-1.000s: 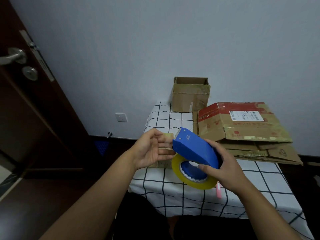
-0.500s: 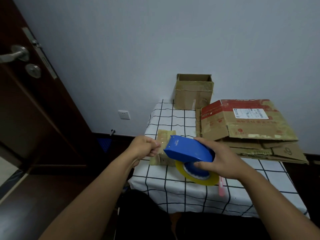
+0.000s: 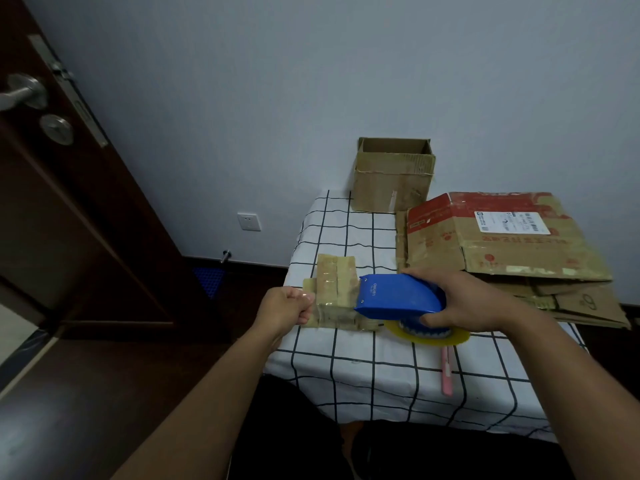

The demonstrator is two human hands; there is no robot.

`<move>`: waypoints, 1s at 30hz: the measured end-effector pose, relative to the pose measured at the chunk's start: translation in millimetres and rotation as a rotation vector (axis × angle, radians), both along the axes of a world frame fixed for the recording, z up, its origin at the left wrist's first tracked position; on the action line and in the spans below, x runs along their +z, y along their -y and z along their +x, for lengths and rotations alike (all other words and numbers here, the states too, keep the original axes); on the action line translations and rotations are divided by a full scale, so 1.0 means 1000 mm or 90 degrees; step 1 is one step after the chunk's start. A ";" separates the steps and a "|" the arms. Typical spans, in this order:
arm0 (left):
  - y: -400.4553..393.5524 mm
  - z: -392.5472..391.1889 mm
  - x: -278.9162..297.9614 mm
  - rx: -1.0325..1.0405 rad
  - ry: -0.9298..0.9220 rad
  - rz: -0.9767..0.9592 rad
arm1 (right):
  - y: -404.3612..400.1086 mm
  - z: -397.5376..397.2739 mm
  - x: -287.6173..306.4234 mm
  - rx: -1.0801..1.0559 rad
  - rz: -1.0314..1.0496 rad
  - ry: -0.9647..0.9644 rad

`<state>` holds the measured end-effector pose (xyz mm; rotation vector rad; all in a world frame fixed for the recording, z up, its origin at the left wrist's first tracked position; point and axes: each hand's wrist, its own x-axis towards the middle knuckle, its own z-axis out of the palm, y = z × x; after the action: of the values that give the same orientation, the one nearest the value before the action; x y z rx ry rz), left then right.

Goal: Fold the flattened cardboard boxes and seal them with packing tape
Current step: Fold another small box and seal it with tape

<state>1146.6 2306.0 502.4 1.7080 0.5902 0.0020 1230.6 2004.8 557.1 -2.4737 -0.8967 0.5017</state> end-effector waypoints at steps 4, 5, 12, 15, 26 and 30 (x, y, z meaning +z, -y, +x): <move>0.007 0.002 -0.005 0.017 -0.001 -0.055 | -0.001 0.011 0.003 0.011 -0.029 0.001; 0.008 0.003 -0.006 0.017 -0.005 -0.060 | -0.001 0.013 0.003 0.011 -0.038 -0.003; 0.009 0.013 -0.012 0.039 -0.025 -0.017 | -0.006 0.018 0.004 0.005 -0.074 -0.037; 0.010 0.018 -0.012 0.041 -0.035 0.001 | -0.006 0.020 0.005 0.005 -0.081 -0.037; 0.008 0.023 -0.018 0.024 -0.066 0.038 | -0.009 0.021 0.000 0.020 -0.105 -0.049; 0.008 0.022 -0.020 0.015 -0.081 0.042 | -0.009 0.022 -0.006 0.020 -0.105 -0.063</move>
<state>1168.6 2297.8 482.7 1.7748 0.7125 -0.0717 1252.9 2013.5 550.8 -2.5592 -0.8882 0.7283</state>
